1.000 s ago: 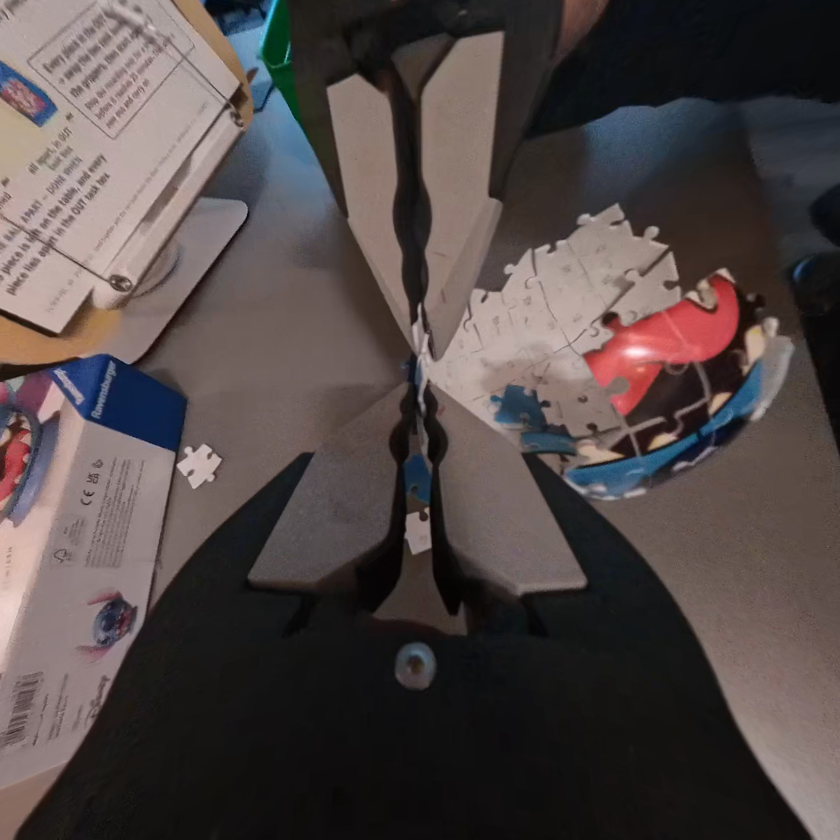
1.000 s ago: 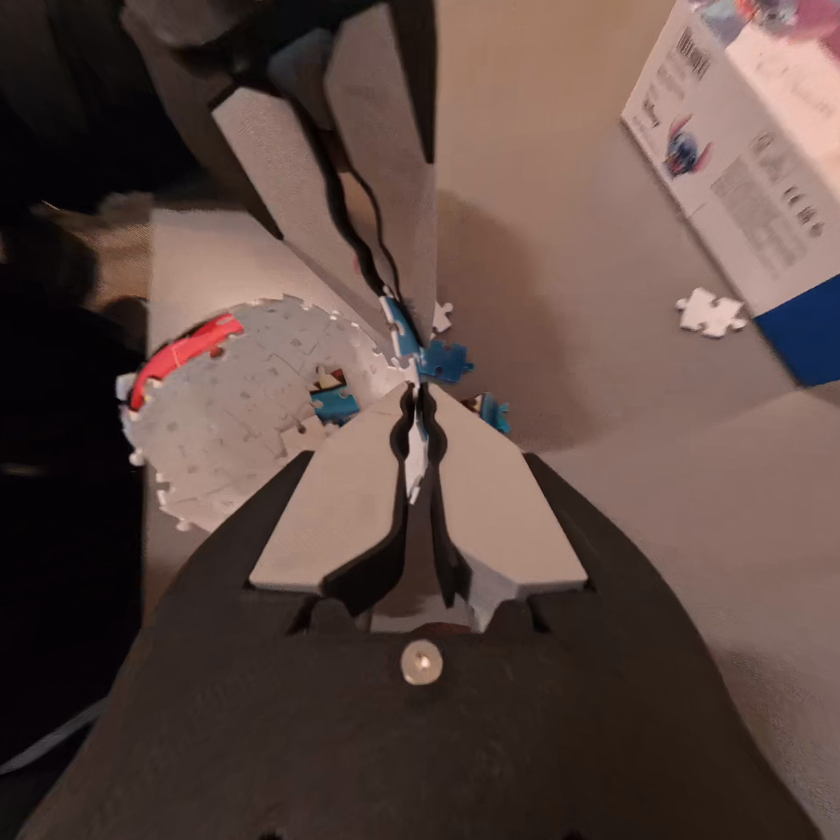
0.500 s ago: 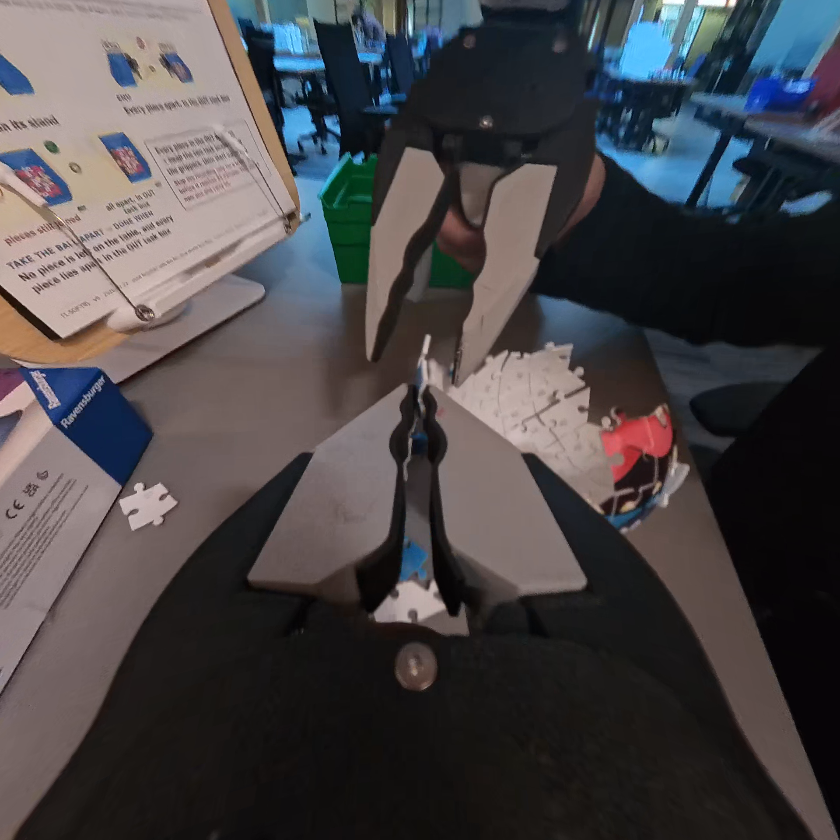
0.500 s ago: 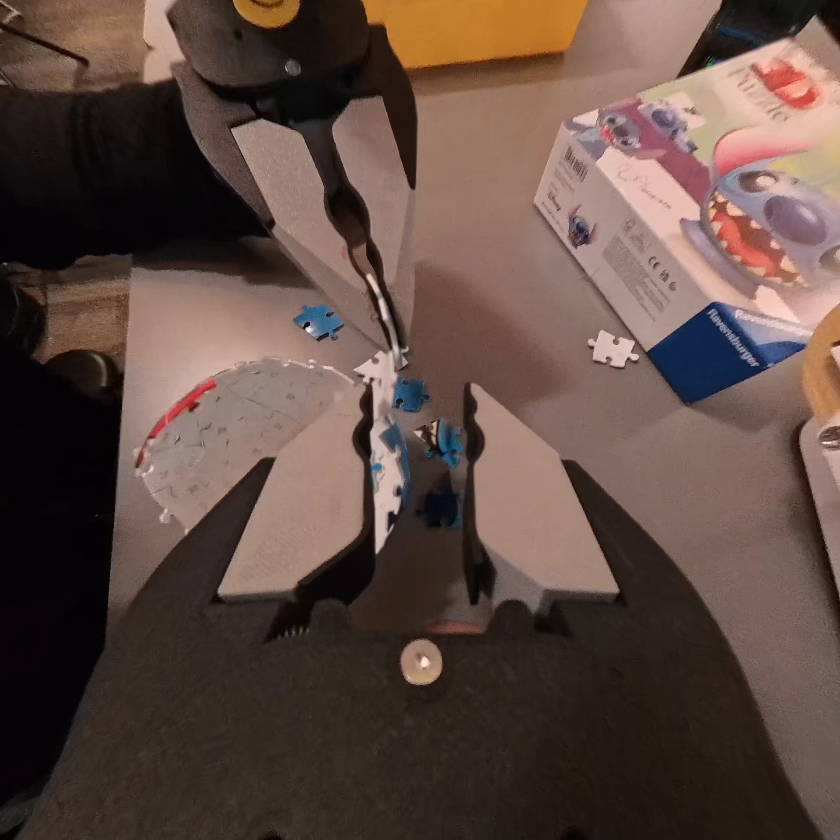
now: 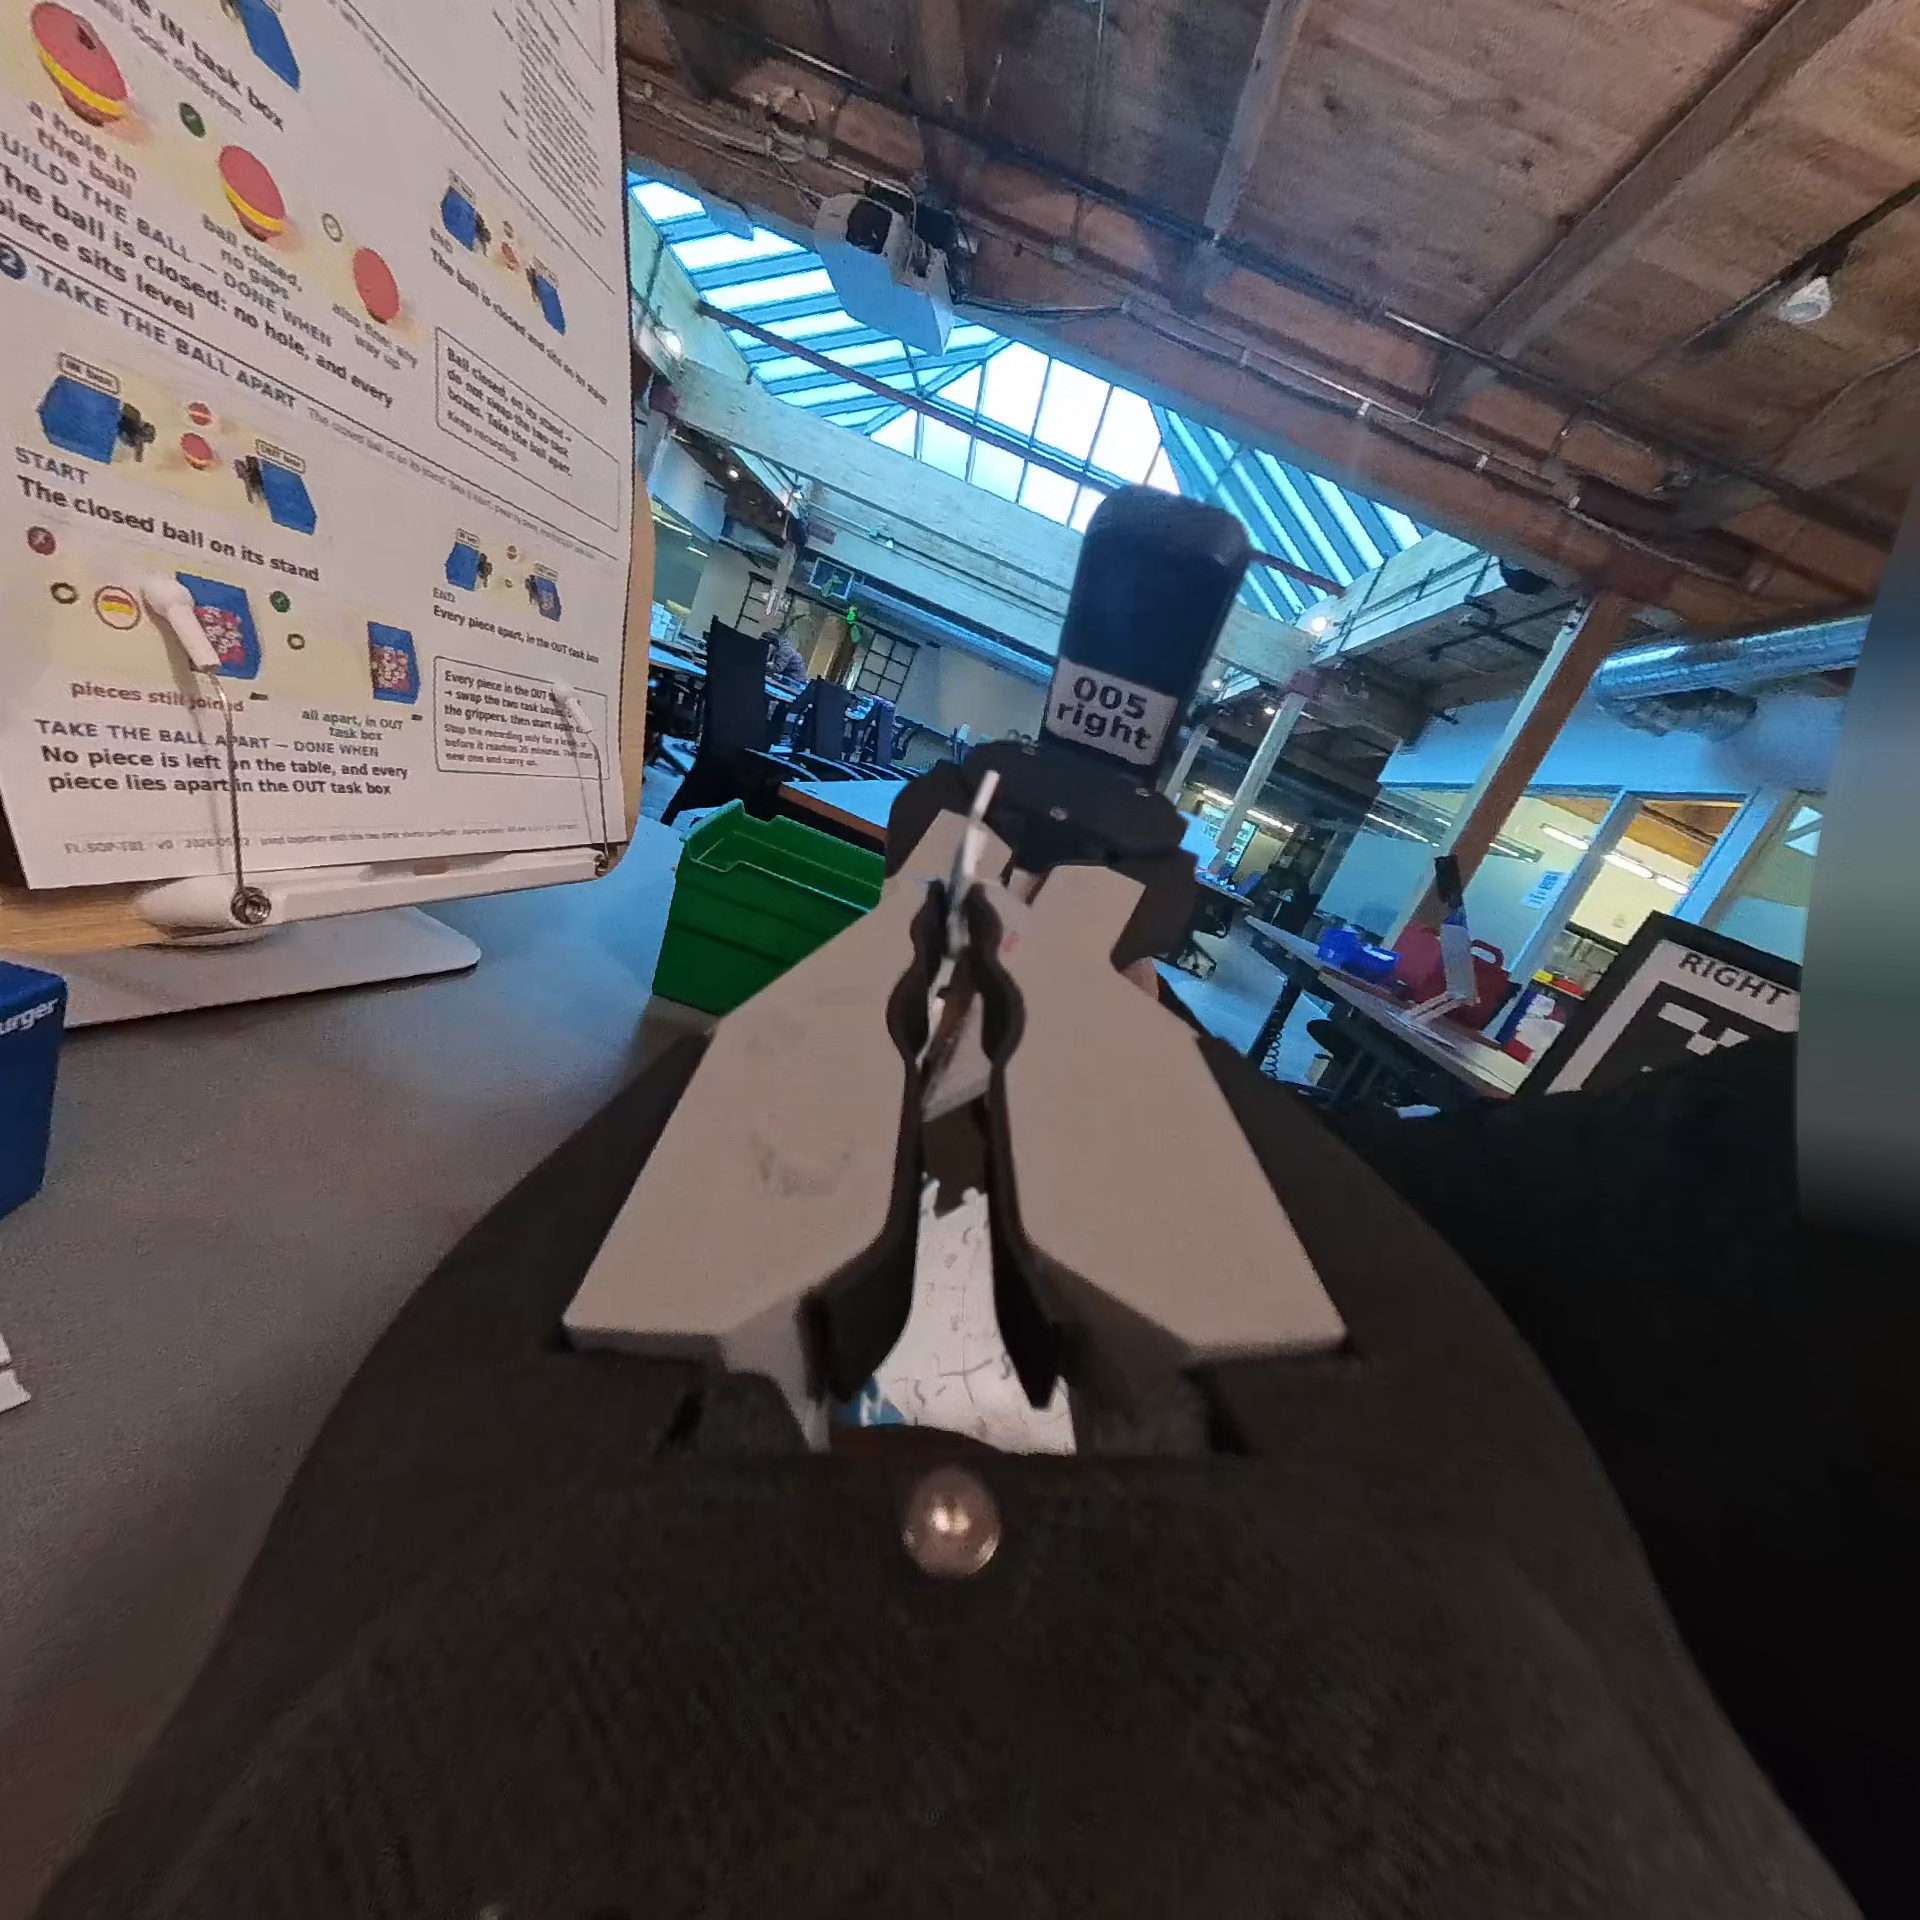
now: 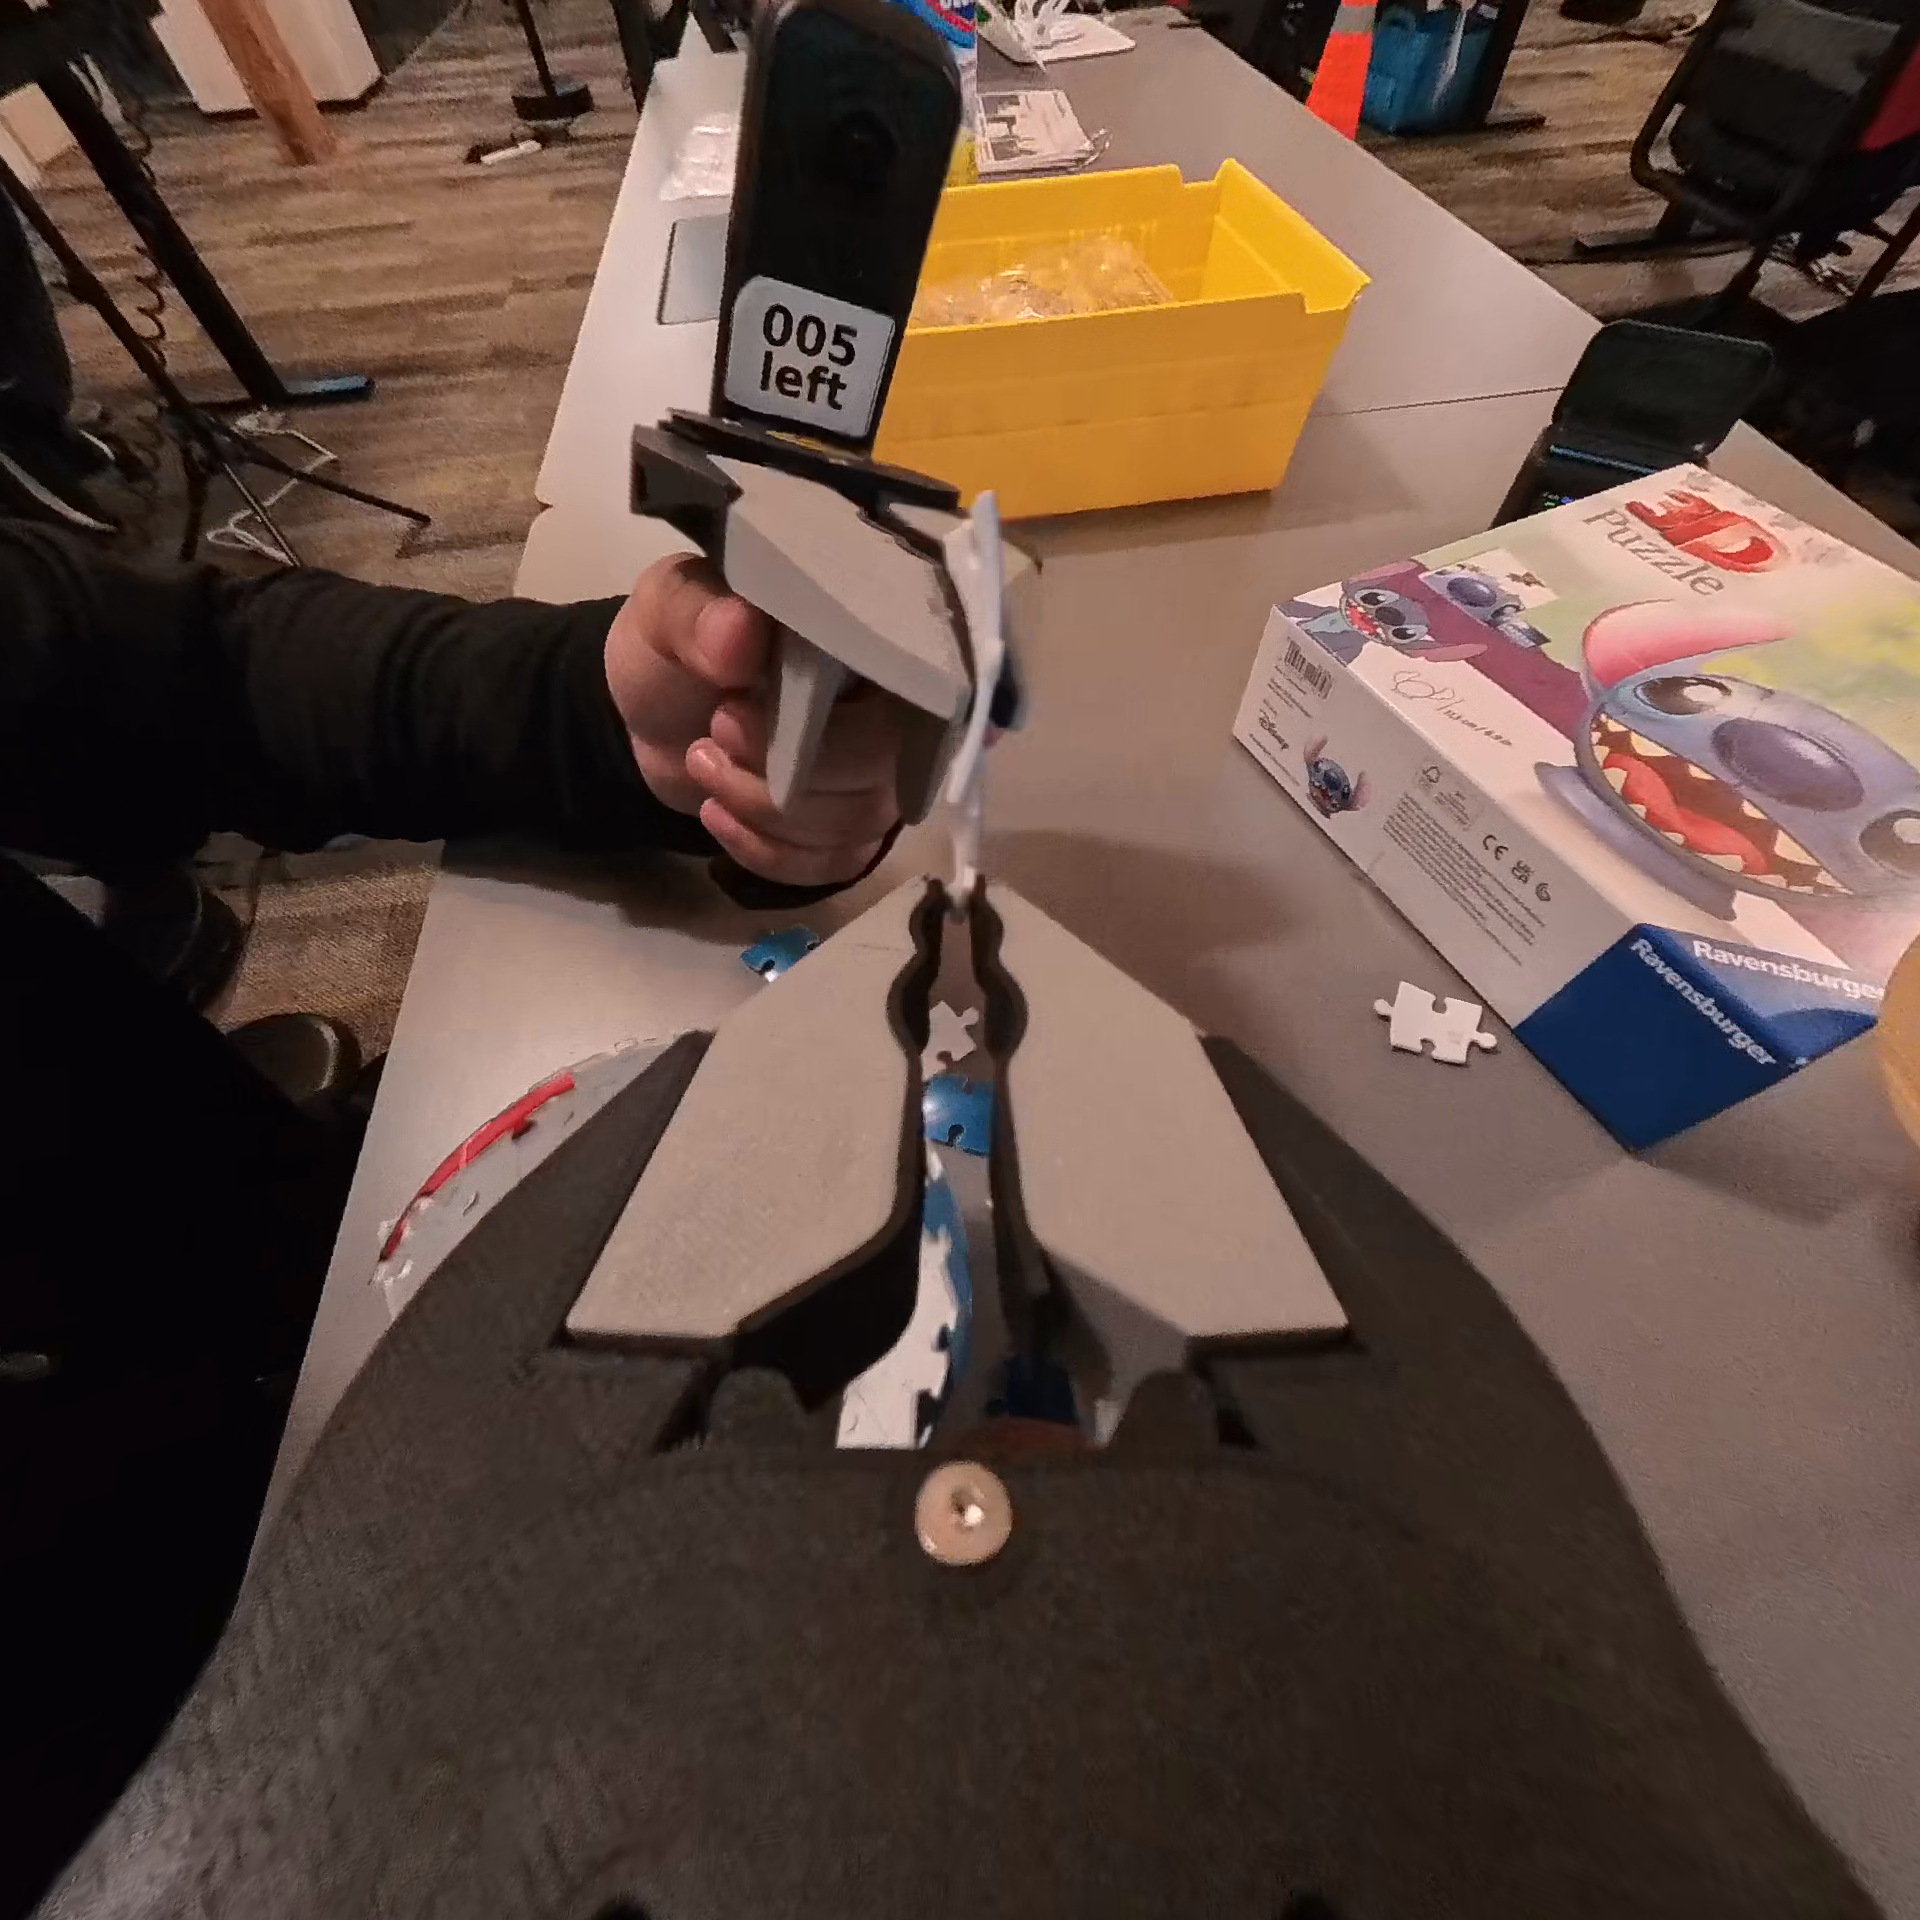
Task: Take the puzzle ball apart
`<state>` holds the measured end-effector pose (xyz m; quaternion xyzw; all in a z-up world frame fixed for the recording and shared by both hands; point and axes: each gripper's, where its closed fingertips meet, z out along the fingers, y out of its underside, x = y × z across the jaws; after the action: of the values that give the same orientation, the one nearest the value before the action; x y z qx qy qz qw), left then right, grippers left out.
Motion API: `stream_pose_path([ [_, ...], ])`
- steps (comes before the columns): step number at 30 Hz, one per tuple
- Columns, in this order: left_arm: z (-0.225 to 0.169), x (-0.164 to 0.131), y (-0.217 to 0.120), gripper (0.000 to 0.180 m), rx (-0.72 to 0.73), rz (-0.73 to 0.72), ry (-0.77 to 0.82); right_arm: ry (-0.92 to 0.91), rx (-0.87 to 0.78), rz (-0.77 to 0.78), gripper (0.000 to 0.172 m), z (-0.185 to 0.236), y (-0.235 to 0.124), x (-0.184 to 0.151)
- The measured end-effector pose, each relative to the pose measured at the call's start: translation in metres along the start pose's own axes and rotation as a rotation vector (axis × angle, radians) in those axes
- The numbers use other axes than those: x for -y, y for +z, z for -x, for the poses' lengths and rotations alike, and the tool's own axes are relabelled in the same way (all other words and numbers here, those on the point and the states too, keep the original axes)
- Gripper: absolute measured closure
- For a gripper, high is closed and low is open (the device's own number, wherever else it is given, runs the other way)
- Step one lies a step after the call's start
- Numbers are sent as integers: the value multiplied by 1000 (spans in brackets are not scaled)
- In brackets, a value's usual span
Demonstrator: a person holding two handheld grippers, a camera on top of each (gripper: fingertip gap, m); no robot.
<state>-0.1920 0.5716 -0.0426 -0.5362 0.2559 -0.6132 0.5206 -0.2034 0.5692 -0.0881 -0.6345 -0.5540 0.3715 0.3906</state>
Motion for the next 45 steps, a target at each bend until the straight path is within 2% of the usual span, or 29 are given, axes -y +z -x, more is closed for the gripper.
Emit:
stream_pose_path([
  [9,3,-17,0,175,13,124,51,-124,-121,151,172,-8,-14,-20],
  [13,2,-15,0,180,27,117,73,-71,-48,91,168,1,-13,-16],
  [15,-8,-17,4,180,-38,117,-3,-59,-8,20,154,8,-9,-6],
  [16,-8,-20,8,180,-48,120,-33,-57,8,12,169,10,-8,-4],
  [17,-9,-23,10,180,-53,127,-35,-51,-11,25,172,8,-6,-6],
  [20,6,-20,7,180,84,117,148,23,-90,73,172,-7,-3,-15],
  [24,9,10,-5,180,313,51,585,159,-54,64,172,-4,3,-20],
  [25,11,9,-6,180,336,73,594,159,-76,52,172,-8,-2,-18],
  [27,21,-11,-4,180,293,184,433,83,-158,35,172,-13,-28,-10],
  [29,36,-45,-6,180,266,350,264,-13,-424,102,172,-42,-79,-15],
  [32,41,-76,-8,180,239,487,203,-70,-940,210,172,-104,-209,-32],
  [33,37,-80,-7,180,219,510,208,-42,-1051,262,172,-121,-251,-47],
  [35,30,-82,-2,180,207,514,253,99,-1117,432,172,-145,-307,-102],
  [36,25,-82,1,180,192,507,276,184,-1122,519,164,-153,-325,-131],
  [37,19,-81,4,180,173,499,295,245,-1152,574,145,-159,-339,-151],
  [38,16,-80,6,180,162,485,307,273,-1179,586,137,-159,-345,-160],
  [39,12,-77,7,180,149,469,319,264,-1164,553,136,-154,-337,-156],
  [41,8,-73,9,180,124,433,347,195,-1025,389,135,-134,-289,-124],
  [43,6,-70,10,180,102,408,363,154,-689,181,138,-89,-206,-80],
  [44,2,-70,11,180,81,402,365,146,-518,124,139,-64,-167,-63],
  [45,-1,-71,12,180,62,402,372,140,-428,126,138,-49,-138,-57],
])
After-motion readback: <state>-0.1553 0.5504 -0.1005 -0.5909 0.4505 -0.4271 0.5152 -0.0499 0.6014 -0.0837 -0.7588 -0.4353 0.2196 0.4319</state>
